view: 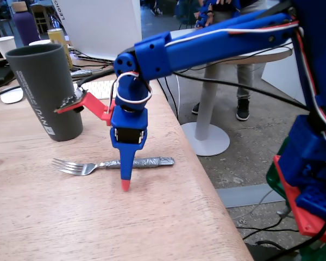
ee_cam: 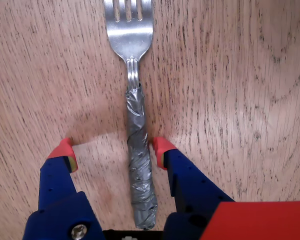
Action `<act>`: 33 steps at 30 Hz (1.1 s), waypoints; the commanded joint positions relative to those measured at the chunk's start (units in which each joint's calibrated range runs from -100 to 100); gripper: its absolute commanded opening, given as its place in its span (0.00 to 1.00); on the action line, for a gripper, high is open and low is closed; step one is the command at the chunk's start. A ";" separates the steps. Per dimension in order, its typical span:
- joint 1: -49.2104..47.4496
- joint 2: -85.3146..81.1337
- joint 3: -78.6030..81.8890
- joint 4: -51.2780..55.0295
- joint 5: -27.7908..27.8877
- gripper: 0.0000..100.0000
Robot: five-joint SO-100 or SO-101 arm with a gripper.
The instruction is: Grab the fork and place it in gray glass
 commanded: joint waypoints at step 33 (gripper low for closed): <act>-0.60 -33.05 19.98 4.34 0.44 0.00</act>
